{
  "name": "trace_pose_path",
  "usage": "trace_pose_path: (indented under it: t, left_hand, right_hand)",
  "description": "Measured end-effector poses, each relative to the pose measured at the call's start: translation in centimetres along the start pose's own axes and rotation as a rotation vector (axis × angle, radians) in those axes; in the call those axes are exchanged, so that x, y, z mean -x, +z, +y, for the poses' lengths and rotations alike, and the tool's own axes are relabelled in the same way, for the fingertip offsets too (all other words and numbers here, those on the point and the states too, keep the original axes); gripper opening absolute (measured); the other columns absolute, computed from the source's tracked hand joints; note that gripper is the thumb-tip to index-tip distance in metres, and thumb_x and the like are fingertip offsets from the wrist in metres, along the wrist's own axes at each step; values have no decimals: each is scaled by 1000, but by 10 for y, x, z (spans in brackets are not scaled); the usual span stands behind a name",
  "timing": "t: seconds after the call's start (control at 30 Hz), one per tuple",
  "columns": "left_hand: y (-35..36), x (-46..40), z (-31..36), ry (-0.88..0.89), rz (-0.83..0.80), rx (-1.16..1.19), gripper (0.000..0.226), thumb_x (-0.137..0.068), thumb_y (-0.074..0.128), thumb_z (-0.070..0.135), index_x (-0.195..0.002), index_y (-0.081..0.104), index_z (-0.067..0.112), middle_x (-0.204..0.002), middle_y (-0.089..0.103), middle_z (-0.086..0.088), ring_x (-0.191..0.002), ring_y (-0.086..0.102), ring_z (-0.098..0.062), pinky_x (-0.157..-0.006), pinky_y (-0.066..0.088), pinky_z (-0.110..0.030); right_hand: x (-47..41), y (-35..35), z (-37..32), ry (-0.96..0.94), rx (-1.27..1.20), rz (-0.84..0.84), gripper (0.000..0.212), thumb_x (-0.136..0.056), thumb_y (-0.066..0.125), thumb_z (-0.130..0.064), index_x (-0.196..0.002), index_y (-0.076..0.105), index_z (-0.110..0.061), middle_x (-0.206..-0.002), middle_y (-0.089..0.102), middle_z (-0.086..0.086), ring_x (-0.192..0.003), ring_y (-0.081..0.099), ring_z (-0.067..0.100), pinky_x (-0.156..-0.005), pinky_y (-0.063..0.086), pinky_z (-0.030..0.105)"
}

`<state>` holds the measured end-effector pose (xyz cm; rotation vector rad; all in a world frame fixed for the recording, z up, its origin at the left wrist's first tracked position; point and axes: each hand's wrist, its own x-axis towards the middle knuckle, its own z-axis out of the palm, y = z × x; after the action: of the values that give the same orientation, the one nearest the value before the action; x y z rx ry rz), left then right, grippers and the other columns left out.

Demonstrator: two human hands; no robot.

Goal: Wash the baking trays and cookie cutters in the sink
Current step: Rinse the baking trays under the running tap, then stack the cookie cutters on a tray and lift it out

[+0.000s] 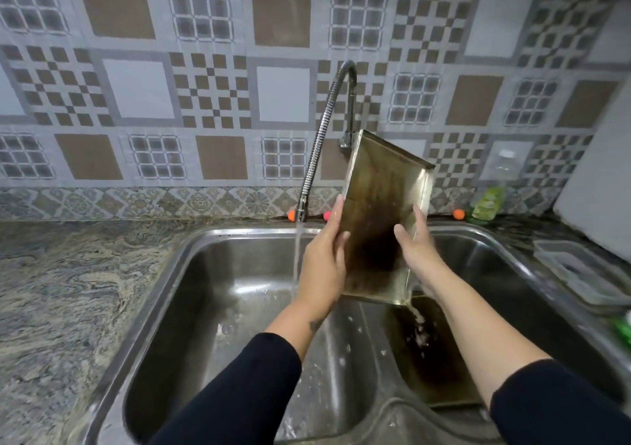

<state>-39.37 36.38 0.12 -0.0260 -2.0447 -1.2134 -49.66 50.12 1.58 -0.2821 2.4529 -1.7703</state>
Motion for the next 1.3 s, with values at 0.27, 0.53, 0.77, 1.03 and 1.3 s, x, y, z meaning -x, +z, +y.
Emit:
trace_pose_path:
  t: [0.27,0.53,0.77,1.03,1.3]
  left_hand:
    - [68,34,-7,-238,-222,-128,56,-103,31,39,-153,7,37,-146,28,26,-130,33,8,-107,32,-18]
    - [104,78,-23,-566,-778,-836,83,-99,34,49,-150,-18,11,-155,-30,-6,-145,-24,-22,-116,-7,-51]
    - [115,78,-29,-530,-757,-1029,74,-101,27,42,-151,-17,9,-157,-26,-6,-146,-20,-21,-115,-12,-51]
    - [116,84,-33,-504,-684,-1027,75,-100,27,47,-152,-13,11,-159,-22,-5,-147,-16,-19,-118,-9,-48]
    - [86,32,-6,-249,-283,-827,36,-97,42,31,-129,55,22,-129,58,1,-121,51,-20,-96,43,-37]
  right_hand:
    - [-2,-69,57,100,216,-2,81,-90,63,-32,-150,9,-39,-159,2,3,-144,19,30,-113,24,48]
    - [-10,-116,162,398,354,-130,97,-77,78,-24,-151,15,-29,-157,17,7,-142,23,30,-114,25,51]
    - [-24,-105,203,477,597,-297,107,-71,82,-32,-152,12,-26,-157,15,9,-142,21,33,-114,26,48]
    - [-27,-98,199,414,929,-448,86,-82,67,-48,-150,19,-30,-154,14,16,-140,14,37,-113,24,45]
    - [-54,-74,124,136,954,-549,72,-83,61,-55,-145,33,-33,-153,26,12,-141,21,33,-115,23,39]
